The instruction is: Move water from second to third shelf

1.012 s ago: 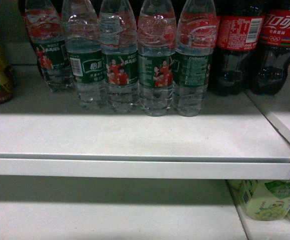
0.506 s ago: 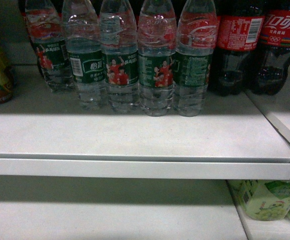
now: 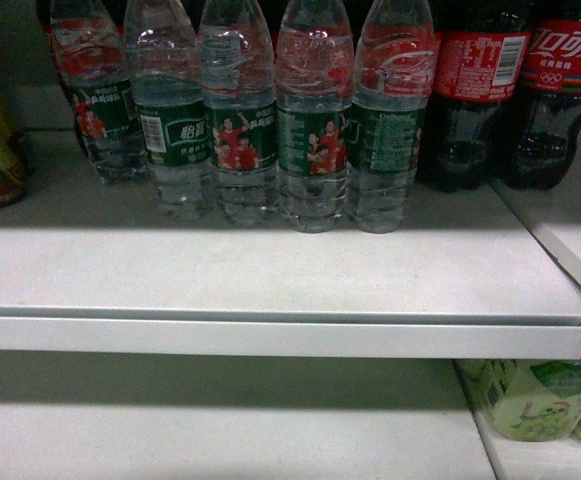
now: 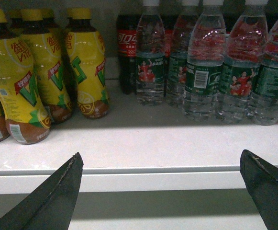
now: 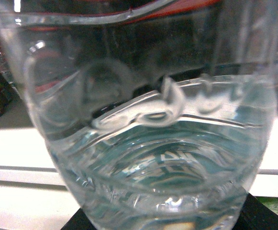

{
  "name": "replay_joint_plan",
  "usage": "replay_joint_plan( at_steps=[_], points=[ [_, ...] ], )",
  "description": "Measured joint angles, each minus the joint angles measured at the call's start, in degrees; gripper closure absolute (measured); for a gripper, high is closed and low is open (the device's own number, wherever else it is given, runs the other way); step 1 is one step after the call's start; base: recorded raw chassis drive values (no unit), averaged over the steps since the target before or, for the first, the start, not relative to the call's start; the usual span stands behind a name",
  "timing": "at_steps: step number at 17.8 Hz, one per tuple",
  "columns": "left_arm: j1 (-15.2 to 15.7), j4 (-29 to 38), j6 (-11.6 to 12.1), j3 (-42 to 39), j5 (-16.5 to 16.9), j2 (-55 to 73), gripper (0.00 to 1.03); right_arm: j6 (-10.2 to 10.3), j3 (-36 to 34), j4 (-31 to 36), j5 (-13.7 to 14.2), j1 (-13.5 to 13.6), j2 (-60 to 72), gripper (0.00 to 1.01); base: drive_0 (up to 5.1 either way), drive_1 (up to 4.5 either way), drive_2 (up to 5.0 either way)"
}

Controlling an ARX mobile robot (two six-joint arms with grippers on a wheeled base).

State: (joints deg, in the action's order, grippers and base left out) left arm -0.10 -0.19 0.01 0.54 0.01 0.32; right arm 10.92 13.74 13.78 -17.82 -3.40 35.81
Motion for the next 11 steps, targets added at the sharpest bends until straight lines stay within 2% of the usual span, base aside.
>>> replay_joint_plan(
  at_steps=[11],
  points=[
    [0.0, 0.0, 0.0, 0.0, 0.0, 0.0, 0.05, 0.0, 0.0, 0.2, 0.0, 0.0, -0.3, 0.59, 0.0, 0.0, 0.0]
  ],
)
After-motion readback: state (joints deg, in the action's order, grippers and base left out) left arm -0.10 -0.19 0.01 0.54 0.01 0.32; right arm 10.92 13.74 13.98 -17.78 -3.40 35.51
